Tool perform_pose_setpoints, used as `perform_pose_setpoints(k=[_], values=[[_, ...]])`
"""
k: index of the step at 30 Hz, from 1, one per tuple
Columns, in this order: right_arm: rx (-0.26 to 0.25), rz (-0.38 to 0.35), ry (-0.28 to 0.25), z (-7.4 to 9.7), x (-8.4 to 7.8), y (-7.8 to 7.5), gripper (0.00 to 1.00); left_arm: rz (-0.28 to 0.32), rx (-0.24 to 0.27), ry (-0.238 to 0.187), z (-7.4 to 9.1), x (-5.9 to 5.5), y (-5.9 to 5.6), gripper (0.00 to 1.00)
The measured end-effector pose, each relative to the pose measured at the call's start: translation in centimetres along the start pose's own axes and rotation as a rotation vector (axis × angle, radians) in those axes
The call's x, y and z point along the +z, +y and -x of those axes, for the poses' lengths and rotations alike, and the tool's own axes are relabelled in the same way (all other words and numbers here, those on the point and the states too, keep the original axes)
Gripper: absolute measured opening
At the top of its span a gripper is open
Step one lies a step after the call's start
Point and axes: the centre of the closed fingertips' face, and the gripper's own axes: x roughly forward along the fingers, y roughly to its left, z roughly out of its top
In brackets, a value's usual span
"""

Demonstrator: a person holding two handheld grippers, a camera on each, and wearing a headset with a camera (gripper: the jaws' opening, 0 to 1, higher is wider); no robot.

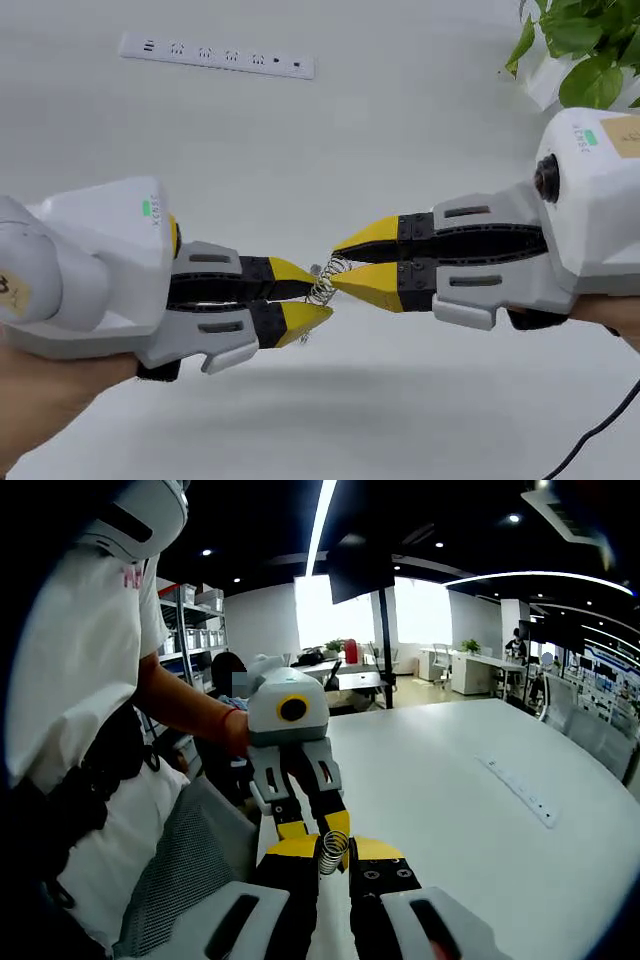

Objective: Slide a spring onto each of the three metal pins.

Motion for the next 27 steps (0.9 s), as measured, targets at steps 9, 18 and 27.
perform_pose_setpoints(k=[9,18,27], values=[[0.000,0.001,0.011,0.09,-0.09,-0.08,0.07,0.001,-0.001,-0.004,-0.02,0.00,-0.04,0.07],[0.018,-0.028,0.035,0.53,0.14,-0.47,0.14,0.001,-0.001,-0.008,-0.08,-0.01,-0.04,0.07],[0.169,0.142,0.265,0.41,-0.40,-0.25,0.22,-0.016,0.002,0.009,-0.41,-0.21,-0.19,0.07]])
